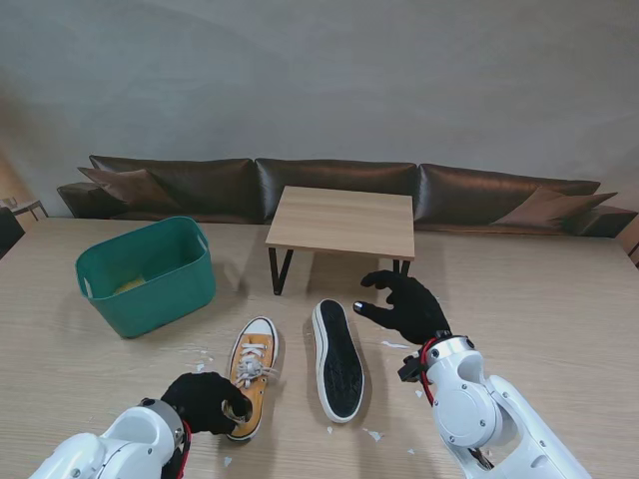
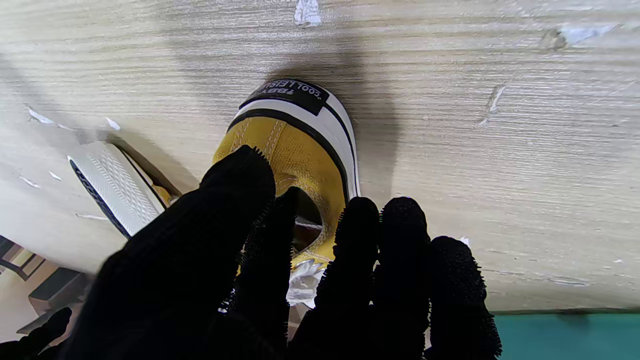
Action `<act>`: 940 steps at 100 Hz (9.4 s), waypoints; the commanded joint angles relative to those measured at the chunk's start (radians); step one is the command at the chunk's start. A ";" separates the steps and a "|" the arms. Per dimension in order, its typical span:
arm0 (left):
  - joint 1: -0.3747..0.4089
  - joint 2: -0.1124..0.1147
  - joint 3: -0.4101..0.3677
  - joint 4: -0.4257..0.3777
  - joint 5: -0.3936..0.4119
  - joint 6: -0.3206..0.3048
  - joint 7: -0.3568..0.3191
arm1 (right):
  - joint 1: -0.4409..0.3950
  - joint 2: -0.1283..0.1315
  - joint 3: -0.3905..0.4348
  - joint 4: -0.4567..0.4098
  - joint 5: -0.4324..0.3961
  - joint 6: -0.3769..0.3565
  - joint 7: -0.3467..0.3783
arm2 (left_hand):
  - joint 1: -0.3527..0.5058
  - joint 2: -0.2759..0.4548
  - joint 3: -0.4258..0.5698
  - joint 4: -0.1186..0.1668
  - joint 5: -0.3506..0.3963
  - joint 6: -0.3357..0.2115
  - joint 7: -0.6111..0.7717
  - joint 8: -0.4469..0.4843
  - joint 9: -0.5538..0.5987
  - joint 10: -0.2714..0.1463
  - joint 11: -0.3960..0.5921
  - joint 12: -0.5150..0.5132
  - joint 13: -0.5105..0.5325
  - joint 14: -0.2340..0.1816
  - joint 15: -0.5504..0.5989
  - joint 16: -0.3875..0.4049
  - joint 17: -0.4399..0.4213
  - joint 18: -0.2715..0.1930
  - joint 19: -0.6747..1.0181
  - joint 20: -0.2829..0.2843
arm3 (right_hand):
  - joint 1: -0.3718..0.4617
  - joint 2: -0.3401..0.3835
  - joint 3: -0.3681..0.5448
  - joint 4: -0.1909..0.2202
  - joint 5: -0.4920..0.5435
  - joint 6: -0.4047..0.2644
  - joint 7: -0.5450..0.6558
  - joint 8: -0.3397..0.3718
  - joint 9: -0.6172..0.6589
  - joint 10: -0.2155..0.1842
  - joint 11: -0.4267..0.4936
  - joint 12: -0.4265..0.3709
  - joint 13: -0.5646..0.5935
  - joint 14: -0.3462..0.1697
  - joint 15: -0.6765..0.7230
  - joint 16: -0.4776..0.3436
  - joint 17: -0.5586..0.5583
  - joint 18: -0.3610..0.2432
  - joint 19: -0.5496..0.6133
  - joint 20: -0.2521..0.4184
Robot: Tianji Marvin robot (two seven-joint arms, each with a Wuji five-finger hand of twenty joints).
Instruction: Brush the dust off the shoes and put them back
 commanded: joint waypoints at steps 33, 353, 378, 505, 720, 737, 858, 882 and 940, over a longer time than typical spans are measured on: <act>-0.029 -0.006 0.057 0.066 -0.042 0.026 0.045 | -0.005 -0.002 0.001 -0.002 0.009 0.009 0.024 | 0.126 -0.094 -0.029 -0.031 0.062 -0.068 0.171 -0.013 -0.048 -0.011 0.091 0.226 -0.044 -0.023 0.102 0.076 -0.024 -0.045 0.046 0.089 | 0.009 -0.027 0.023 -0.003 0.009 0.011 -0.009 0.017 0.003 0.012 -0.005 0.003 0.010 0.001 -0.002 0.007 -0.280 0.022 -0.022 0.028; -0.024 -0.014 -0.005 0.193 0.422 -0.193 0.345 | 0.024 0.000 -0.035 0.046 -0.019 0.040 0.027 | -0.018 -0.249 0.416 -0.009 0.324 0.086 1.447 0.856 0.424 -0.291 0.490 0.321 0.539 -0.204 0.261 -0.098 0.500 -0.015 0.316 -0.322 | -0.011 0.028 0.065 0.005 -0.011 0.061 0.015 0.008 -0.001 0.023 0.013 -0.002 0.017 -0.001 0.014 0.005 -0.277 0.019 0.000 0.027; -0.015 -0.013 -0.062 0.154 0.400 -0.292 0.318 | 0.027 -0.001 -0.037 0.050 -0.015 0.039 0.025 | 0.004 -0.258 0.388 -0.024 0.318 0.119 1.443 0.856 0.424 -0.300 0.446 0.375 0.532 -0.216 0.154 -0.107 0.495 -0.031 0.218 -0.355 | -0.011 0.034 0.066 0.005 -0.009 0.061 0.015 0.007 0.002 0.025 0.013 -0.003 0.018 0.000 0.014 0.005 -0.278 0.020 0.001 0.025; -0.042 -0.014 -0.170 -0.062 0.340 -0.525 0.238 | 0.035 -0.003 -0.042 0.057 -0.005 0.047 0.026 | 0.023 -0.239 0.368 -0.029 0.308 0.149 1.437 0.867 0.425 -0.289 0.415 0.426 0.531 -0.209 0.121 -0.095 0.494 -0.027 0.182 -0.346 | -0.009 0.043 0.063 0.006 -0.007 0.064 0.015 0.004 -0.002 0.027 0.011 -0.003 0.017 -0.001 0.014 0.004 -0.279 0.019 0.003 0.022; -0.949 -0.039 0.255 0.713 -0.257 -0.589 0.223 | 0.108 -0.016 -0.080 0.141 0.023 0.098 0.014 | 0.038 -0.212 0.351 -0.033 0.282 0.169 1.422 0.905 0.394 -0.265 0.434 0.443 0.492 -0.174 0.154 -0.080 0.450 0.004 0.192 -0.297 | -0.009 0.048 0.063 0.006 -0.009 0.065 0.017 0.004 -0.003 0.028 0.014 -0.003 0.017 -0.002 0.016 0.004 -0.279 0.018 0.005 0.021; -1.037 -0.052 0.326 0.814 -0.296 -0.612 0.245 | 0.115 -0.018 -0.083 0.150 0.028 0.104 0.011 | 0.036 -0.212 0.351 -0.033 0.281 0.169 1.421 0.907 0.393 -0.265 0.438 0.443 0.489 -0.172 0.161 -0.080 0.444 0.006 0.198 -0.292 | -0.008 0.047 0.064 0.007 -0.009 0.065 0.018 0.004 -0.002 0.028 0.015 -0.003 0.016 -0.001 0.016 0.004 -0.280 0.018 0.005 0.021; -1.199 -0.125 0.540 1.071 -0.404 -0.565 0.371 | 0.139 -0.024 -0.094 0.182 0.058 0.129 0.015 | 0.006 -0.203 0.117 -0.079 -0.098 0.123 0.526 0.266 0.179 -0.113 0.025 0.169 0.276 -0.085 0.014 -0.111 0.227 0.022 0.118 -0.220 | -0.005 0.052 0.064 0.006 -0.009 0.066 0.019 0.003 -0.004 0.031 0.016 -0.003 0.013 0.000 0.018 0.004 -0.283 0.018 0.003 0.022; -1.155 -0.104 0.501 1.005 -0.370 -0.527 0.336 | 0.142 -0.024 -0.099 0.185 0.058 0.127 0.016 | -0.127 -0.131 0.241 -0.006 -0.090 0.173 0.050 0.066 0.111 -0.072 -0.086 -0.212 0.223 -0.054 -0.081 -0.137 0.167 0.045 0.033 -0.221 | -0.005 0.053 0.065 0.007 -0.008 0.067 0.020 0.003 -0.004 0.029 0.017 -0.003 0.014 0.000 0.019 0.004 -0.283 0.017 0.003 0.022; -1.046 -0.075 0.384 0.863 -0.343 -0.463 0.271 | 0.143 -0.023 -0.104 0.189 0.063 0.127 0.025 | -0.215 -0.079 0.123 -0.008 -0.274 0.113 -0.204 -0.166 0.043 -0.036 -0.182 -0.287 0.131 0.003 -0.185 -0.157 0.072 0.068 -0.069 -0.208 | -0.005 0.054 0.064 0.006 -0.009 0.067 0.020 0.002 -0.003 0.029 0.017 -0.003 0.013 0.002 0.018 0.004 -0.284 0.016 0.002 0.023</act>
